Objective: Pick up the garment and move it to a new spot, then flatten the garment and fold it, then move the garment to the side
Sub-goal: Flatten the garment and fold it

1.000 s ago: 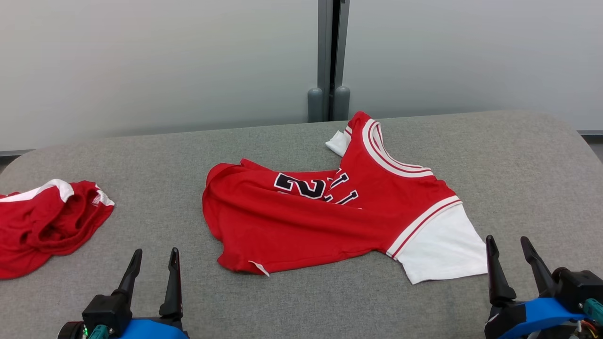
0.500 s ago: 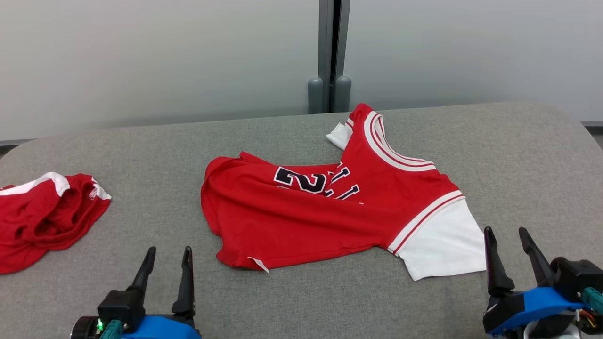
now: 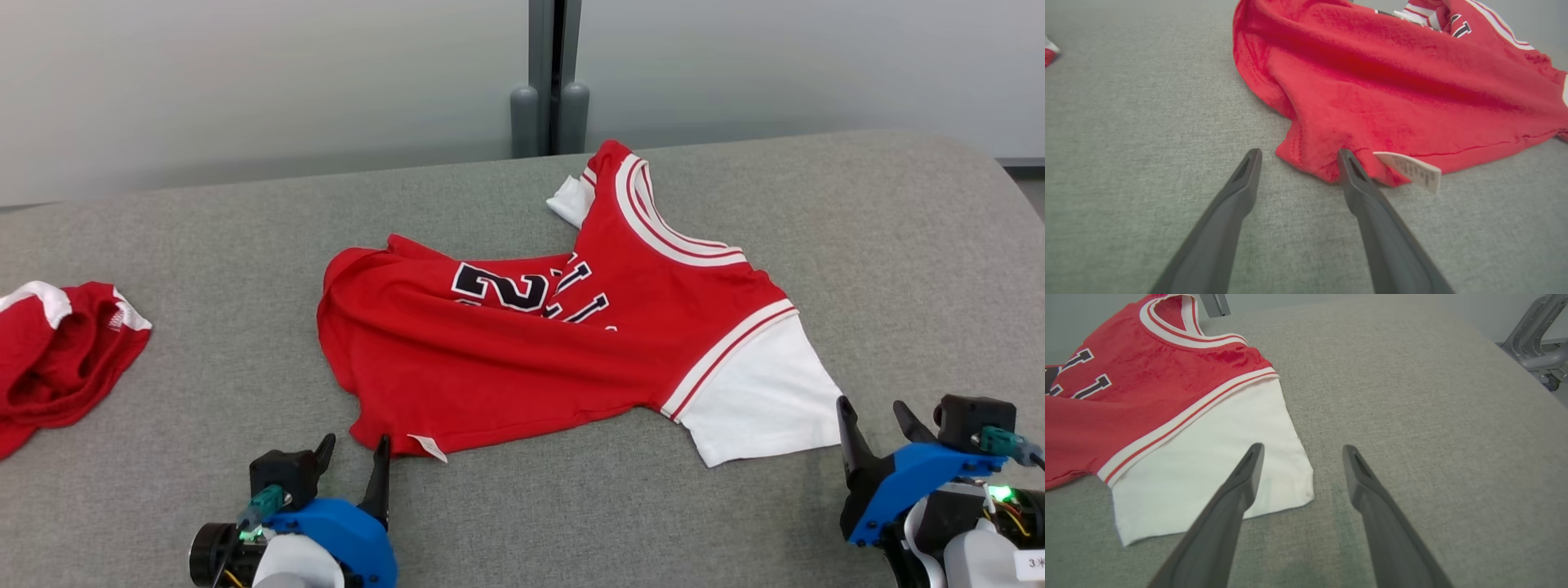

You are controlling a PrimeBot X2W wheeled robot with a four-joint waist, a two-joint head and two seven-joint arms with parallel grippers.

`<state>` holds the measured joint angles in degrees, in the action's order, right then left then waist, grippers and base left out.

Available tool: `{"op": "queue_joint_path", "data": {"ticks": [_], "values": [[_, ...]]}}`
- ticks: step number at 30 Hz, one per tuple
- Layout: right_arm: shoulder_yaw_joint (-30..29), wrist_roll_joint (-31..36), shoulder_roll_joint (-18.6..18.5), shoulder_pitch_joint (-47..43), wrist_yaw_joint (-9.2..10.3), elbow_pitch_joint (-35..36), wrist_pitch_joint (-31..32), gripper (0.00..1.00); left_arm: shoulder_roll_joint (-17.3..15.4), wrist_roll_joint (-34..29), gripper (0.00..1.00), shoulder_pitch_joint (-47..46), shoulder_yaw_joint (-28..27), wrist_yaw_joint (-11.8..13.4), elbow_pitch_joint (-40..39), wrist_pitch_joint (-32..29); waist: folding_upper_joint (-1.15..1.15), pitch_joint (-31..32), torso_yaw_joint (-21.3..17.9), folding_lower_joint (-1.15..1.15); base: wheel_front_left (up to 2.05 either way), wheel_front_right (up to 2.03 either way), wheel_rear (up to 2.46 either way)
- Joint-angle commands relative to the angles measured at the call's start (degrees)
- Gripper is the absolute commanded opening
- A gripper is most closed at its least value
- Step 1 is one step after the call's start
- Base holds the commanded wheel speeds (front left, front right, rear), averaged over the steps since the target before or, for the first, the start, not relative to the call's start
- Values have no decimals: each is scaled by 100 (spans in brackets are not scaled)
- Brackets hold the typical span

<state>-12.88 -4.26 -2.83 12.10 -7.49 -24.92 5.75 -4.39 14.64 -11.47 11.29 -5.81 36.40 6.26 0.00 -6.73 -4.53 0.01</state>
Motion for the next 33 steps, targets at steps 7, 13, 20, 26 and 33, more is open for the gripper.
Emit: {"op": "queue_joint_path", "data": {"ticks": [7, 13, 20, 26, 33], "values": [[12, 158, -11, 426, -1, -599, 101, 100, 50, 37, 100, -552, 22, 248, 694, -166, 0, -229, -62, -1, 0, 0, 0], [63, 268, -11, 642, -1, -1148, 89, 100, 58, 96, 100, -734, 29, 346, 1196, -313, 0, -372, -87, -1, 0, 0, 0], [315, 219, 26, 752, -2, -1627, 94, 0, 100, 209, 0, -770, 199, 186, 1623, -552, 0, -439, -69, -1, 0, 0, 0], [344, -48, -8, 799, -1, -1242, -311, 0, 123, 509, 0, -757, 127, 47, 1363, -157, 0, -324, -30, -1, 0, 0, 0], [210, -457, -12, 432, -1, 213, -283, 0, 138, 1394, 0, -554, -134, -128, 109, 6, 0, -71, 32, -1, 0, 0, 0]]}}
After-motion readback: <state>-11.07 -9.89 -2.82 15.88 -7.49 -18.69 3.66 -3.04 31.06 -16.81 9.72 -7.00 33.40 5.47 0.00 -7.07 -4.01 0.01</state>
